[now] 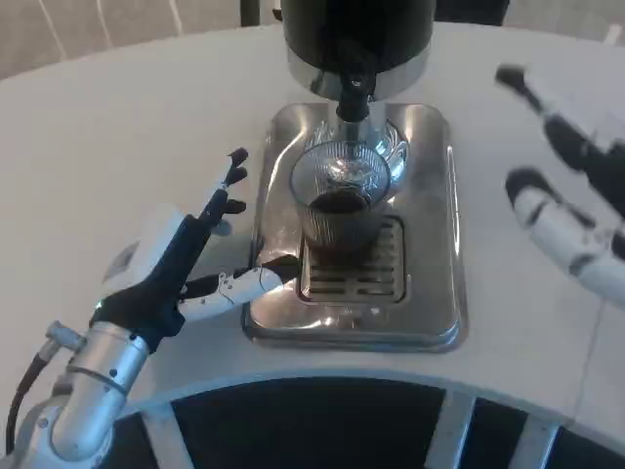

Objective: Grasp the cup under the faucet to collect the drink, then remove the cup.

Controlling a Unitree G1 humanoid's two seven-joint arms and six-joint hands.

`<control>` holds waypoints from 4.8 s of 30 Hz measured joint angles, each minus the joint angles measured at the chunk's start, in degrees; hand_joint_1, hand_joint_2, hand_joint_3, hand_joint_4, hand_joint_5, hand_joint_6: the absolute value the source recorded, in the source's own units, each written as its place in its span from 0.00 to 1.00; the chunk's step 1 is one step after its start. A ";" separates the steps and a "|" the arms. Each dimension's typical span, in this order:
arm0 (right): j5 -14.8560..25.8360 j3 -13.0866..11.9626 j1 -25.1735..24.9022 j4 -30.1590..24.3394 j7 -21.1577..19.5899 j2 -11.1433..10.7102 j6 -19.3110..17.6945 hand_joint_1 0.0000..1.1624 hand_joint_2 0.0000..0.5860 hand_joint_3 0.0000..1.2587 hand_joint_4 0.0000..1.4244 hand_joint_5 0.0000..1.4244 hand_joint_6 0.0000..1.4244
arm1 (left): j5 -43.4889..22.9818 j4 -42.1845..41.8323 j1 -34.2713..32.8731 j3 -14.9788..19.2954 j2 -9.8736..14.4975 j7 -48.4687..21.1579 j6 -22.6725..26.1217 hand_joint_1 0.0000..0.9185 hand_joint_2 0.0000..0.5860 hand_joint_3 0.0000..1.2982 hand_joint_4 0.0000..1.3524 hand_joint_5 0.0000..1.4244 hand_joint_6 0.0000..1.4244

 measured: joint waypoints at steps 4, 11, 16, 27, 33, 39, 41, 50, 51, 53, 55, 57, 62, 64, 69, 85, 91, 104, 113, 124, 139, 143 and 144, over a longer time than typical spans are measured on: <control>-4.36 1.13 6.56 0.02 1.27 5.88 -5.35 0.00 0.97 0.00 0.00 0.00 0.00 | -1.28 0.85 -1.30 0.11 -0.32 -0.22 -0.23 0.20 0.10 0.00 0.00 0.15 0.22; -11.60 4.13 14.45 -0.01 5.28 16.90 -16.56 0.00 0.97 0.00 0.00 0.00 0.00 | -1.56 3.87 -2.78 0.13 -0.47 -0.52 -1.16 0.21 0.11 0.00 0.00 0.15 0.21; -13.67 2.29 18.43 -0.02 8.64 24.02 -24.25 0.00 0.97 0.00 0.00 0.00 0.00 | -1.57 5.76 -4.19 0.09 -0.59 -0.52 -2.59 0.25 0.10 0.00 0.00 0.14 0.19; -16.00 -0.97 21.04 -0.02 15.54 35.43 -33.73 0.00 0.99 0.00 0.00 0.00 0.00 | -1.61 12.53 -8.87 -0.11 -2.03 -0.79 -6.10 0.27 0.11 0.00 0.00 0.15 0.18; -17.98 -1.91 19.81 -0.03 18.95 38.97 -34.99 0.00 1.00 0.01 0.00 0.00 0.00 | -1.60 16.57 -11.80 -0.63 -3.23 -1.94 -7.38 0.29 0.11 0.00 0.00 0.18 0.19; -19.18 -1.99 19.83 -0.03 19.94 39.08 -35.67 0.00 1.00 0.02 0.00 0.00 0.00 | -1.88 19.82 -13.90 -1.01 -3.95 -3.60 -9.11 0.30 0.10 0.00 0.00 0.20 0.20; -19.35 -2.07 19.85 -0.03 19.95 39.09 -35.69 0.00 1.00 0.02 0.00 0.00 0.00 | -2.01 20.73 -14.64 -1.05 -3.99 -4.44 -9.67 0.31 0.11 0.01 0.00 0.20 0.20; -20.61 -0.86 20.53 -0.03 19.93 39.13 -36.97 0.00 1.00 0.04 0.00 0.00 0.00 | -4.75 23.00 -16.32 -0.86 -4.59 -7.58 -10.35 0.31 0.10 0.02 0.00 0.25 0.21; -20.67 -0.72 20.59 -0.03 19.93 39.13 -37.04 0.00 1.00 0.04 0.00 0.00 0.00 | -5.46 23.12 -16.34 -0.79 -4.85 -7.95 -10.35 0.31 0.10 0.02 0.00 0.25 0.21; -21.11 -0.48 20.72 -0.03 19.93 39.12 -37.10 0.00 1.00 0.04 0.00 0.00 0.00 | -5.83 23.22 -16.36 -0.68 -5.00 -8.43 -10.36 0.31 0.10 0.03 0.01 0.25 0.21; -21.51 -0.37 21.07 -0.03 19.93 39.11 -37.27 0.00 1.00 0.05 0.00 0.00 0.00 | -6.09 23.26 -16.49 -0.51 -5.02 -9.00 -10.45 0.31 0.10 0.03 0.01 0.25 0.21; -21.53 -0.31 21.49 -0.03 19.92 39.09 -37.57 0.00 1.00 0.05 0.00 0.00 0.00 | -6.10 23.26 -16.52 -0.51 -5.04 -9.13 -10.76 0.31 0.10 0.04 0.02 0.25 0.21; -21.53 -0.22 22.52 -0.03 19.73 39.04 -37.66 0.00 1.00 0.05 0.00 0.00 0.00 | -5.70 23.15 -16.60 -0.79 -5.04 -9.13 -11.93 0.31 0.10 0.04 0.02 0.23 0.19; -21.52 -0.19 22.74 -0.03 19.61 39.03 -37.67 0.00 1.00 0.05 0.00 0.00 0.00 | -5.63 23.15 -16.66 -0.97 -5.04 -9.11 -12.04 0.31 0.10 0.04 0.02 0.23 0.19; -21.53 0.48 24.03 -0.03 19.31 39.00 -37.70 0.00 1.00 0.05 0.00 0.00 0.00 | -5.55 23.15 -16.91 -1.05 -4.93 -8.45 -12.35 0.31 0.10 0.04 0.03 0.23 0.20; -23.95 3.86 23.33 -0.03 19.29 39.00 -35.64 0.00 1.00 0.06 0.00 0.00 0.00 | -5.71 24.02 -17.69 -0.87 -3.91 -9.87 -12.29 0.33 0.12 0.05 0.03 0.25 0.21; -23.68 2.69 23.72 -0.03 19.30 38.98 -35.63 0.00 1.00 0.06 0.00 0.00 0.00 | -5.79 24.34 -18.30 -0.85 -5.48 -10.50 -12.27 0.34 0.13 0.06 0.04 0.27 0.24; -23.50 3.51 25.80 -0.03 19.31 39.15 -34.97 0.00 0.99 0.07 0.00 0.00 0.00 | -8.01 24.33 -18.34 0.75 -5.77 -11.09 -12.28 0.36 0.13 0.07 0.06 0.28 0.26; -24.63 5.52 25.25 -0.03 19.47 39.11 -32.89 0.00 0.97 0.07 0.00 0.00 0.00 | -8.20 24.38 -18.34 0.73 -5.53 -13.13 -12.25 0.36 0.13 0.07 0.06 0.27 0.30; -24.91 5.68 25.23 -0.03 19.49 39.11 -32.61 0.00 0.97 0.07 0.00 0.00 0.00 | -8.66 24.78 -18.44 0.32 -6.03 -14.13 -12.20 0.40 0.13 0.07 0.06 0.28 0.31; -25.24 5.62 25.61 -0.03 19.49 39.15 -32.41 0.00 0.97 0.08 0.00 0.00 0.00 | -3.41 25.34 -19.37 -2.73 -6.19 -7.76 -12.13 0.43 0.12 0.06 0.09 0.34 0.46; -25.24 5.64 25.70 -0.03 19.49 39.17 -32.41 0.00 0.98 0.09 0.00 0.00 0.00 | -3.10 25.34 -19.46 -3.20 -6.54 -6.64 -11.86 0.43 0.12 0.06 0.10 0.37 0.54; -25.24 5.65 25.70 -0.03 19.48 39.17 -32.41 0.00 0.99 0.10 0.00 0.00 0.00 | -2.97 25.34 -19.52 -3.42 -6.59 -6.13 -11.78 0.43 0.12 0.06 0.10 0.38 0.56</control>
